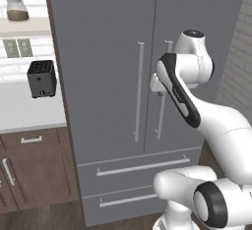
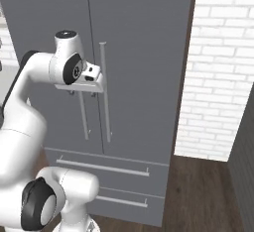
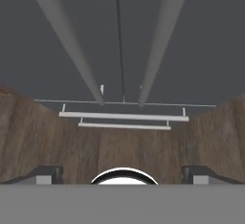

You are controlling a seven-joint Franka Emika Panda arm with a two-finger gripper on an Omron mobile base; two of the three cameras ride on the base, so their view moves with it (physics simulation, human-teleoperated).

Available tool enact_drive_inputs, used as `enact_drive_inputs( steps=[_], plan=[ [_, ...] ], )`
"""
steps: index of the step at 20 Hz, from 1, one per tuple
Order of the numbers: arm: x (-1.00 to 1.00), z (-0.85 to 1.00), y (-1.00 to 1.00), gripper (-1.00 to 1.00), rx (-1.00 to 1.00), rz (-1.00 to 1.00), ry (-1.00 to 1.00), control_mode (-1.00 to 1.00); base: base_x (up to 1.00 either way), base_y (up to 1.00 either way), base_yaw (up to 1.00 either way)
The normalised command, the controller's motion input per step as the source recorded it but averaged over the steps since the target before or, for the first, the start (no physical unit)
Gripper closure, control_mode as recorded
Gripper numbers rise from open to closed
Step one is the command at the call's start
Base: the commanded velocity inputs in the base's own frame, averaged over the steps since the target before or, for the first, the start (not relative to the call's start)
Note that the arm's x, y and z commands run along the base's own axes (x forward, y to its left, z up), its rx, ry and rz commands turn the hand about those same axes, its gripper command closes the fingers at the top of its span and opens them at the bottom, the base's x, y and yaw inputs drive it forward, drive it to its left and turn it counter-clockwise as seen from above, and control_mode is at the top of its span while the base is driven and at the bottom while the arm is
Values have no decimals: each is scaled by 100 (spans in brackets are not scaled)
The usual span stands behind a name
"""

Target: Take the strawberry from the fridge and place it on top of the pancake, located on the dining counter.

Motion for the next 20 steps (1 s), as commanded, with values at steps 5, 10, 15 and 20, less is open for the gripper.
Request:
enact_drive_inputs(
  steps=[5, 10, 15, 20],
  plan=[
    [50, -17, -16, -100, 0, 2, -1, -100, 0, 0, 0],
    [55, -4, -27, -100, -5, 10, -16, -100, 0, 0, 0],
    [43, -3, -12, -100, -1, 7, -24, -100, 0, 0, 0],
    [30, -1, -8, -100, 5, 6, -20, -100, 0, 0, 0]
  ],
)
